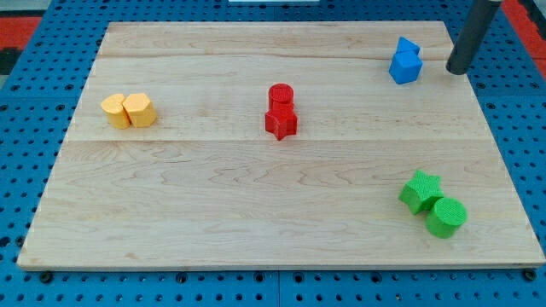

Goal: Push blue cube towards center

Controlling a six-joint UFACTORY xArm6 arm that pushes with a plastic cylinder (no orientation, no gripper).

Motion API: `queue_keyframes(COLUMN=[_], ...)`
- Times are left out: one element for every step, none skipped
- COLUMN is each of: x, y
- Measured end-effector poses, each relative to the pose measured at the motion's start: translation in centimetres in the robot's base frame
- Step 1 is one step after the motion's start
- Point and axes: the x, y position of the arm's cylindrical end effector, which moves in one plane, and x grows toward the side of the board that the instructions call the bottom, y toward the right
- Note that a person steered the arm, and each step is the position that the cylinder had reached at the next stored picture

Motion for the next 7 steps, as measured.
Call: queue_keyframes(x=[-0.3, -0.3, -1.1, -1.2, -1.2, -1.1, 0.3], y=[0.0, -2.4, -4.1, -4.7, -9.2, -13.8, -13.2])
